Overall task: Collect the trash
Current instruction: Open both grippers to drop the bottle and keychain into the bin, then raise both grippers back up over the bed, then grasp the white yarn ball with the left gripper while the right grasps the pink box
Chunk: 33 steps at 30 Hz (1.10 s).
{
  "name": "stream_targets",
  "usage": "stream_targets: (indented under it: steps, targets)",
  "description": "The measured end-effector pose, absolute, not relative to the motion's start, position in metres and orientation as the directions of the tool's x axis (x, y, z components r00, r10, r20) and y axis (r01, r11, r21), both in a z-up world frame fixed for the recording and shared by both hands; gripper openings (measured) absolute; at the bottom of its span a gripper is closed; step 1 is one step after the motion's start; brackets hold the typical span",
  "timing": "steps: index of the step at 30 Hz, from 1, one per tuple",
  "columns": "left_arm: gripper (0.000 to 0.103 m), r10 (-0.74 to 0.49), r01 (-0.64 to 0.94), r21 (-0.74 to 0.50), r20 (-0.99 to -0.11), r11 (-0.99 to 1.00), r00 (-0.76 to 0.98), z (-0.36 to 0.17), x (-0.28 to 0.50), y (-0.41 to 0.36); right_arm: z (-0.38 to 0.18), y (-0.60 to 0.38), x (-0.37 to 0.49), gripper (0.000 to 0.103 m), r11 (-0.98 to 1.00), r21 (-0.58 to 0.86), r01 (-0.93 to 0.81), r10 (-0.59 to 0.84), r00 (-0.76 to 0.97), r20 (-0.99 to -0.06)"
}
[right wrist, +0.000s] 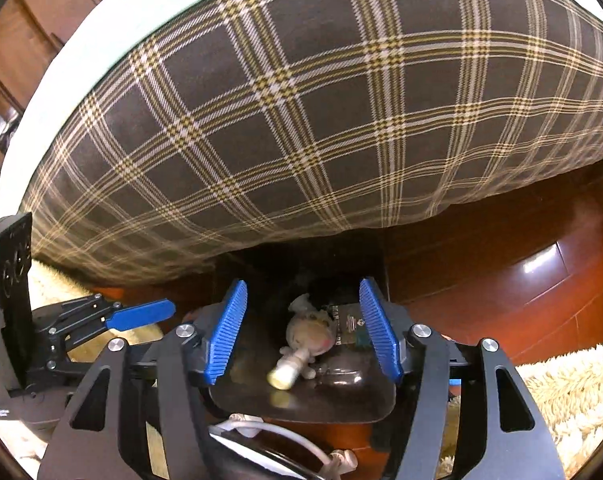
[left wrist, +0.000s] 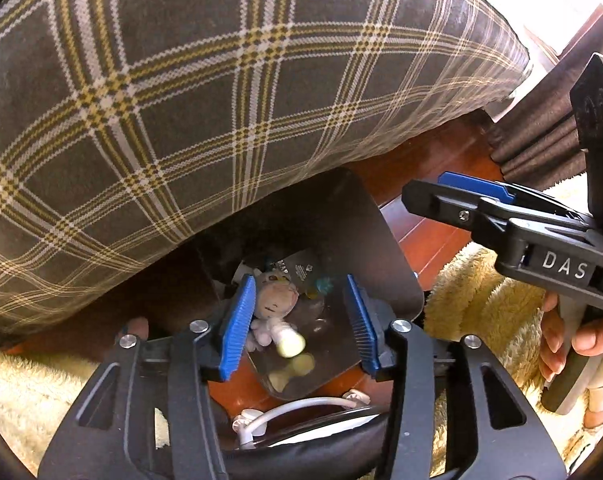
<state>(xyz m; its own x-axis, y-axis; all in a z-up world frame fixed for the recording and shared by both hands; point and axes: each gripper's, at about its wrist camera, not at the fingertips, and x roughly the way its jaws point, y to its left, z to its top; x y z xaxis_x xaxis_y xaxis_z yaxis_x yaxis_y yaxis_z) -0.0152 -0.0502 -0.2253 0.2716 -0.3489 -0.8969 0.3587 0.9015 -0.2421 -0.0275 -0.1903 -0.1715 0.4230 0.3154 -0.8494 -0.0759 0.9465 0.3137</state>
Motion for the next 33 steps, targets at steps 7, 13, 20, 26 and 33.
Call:
stream_targets:
  steps: [7, 13, 20, 26, 33]
  targets:
    - [0.076, -0.355, 0.402, -0.19, -0.851, 0.896, 0.388, -0.181, -0.03, -0.044, -0.135, -0.212, -0.033, 0.09, 0.924, 0.378, -0.058, 0.351, 0.521, -0.778]
    - [0.088, -0.38, 0.421, -0.168, -0.782, 0.891, 0.493, -0.118, -0.032, -0.027, -0.067, -0.229, -0.037, 0.099, 0.926, 0.357, -0.121, 0.348, 0.643, -0.683]
    - [0.095, -0.373, 0.368, -0.155, -0.665, 0.917, 0.647, -0.042, -0.014, -0.004, 0.002, -0.235, -0.007, 0.1, 0.953, 0.26, -0.154, 0.285, 0.741, -0.608]
    - [0.095, -0.268, 0.26, -0.105, -0.615, 0.96, 0.742, 0.001, 0.026, 0.01, 0.029, -0.219, 0.052, 0.1, 0.953, 0.249, -0.171, 0.292, 0.727, -0.622]
    - [0.095, -0.181, 0.19, -0.051, -0.609, 0.98, 0.772, 0.022, 0.096, 0.025, 0.028, -0.187, 0.108, 0.099, 0.961, 0.177, -0.211, 0.275, 0.72, -0.637]
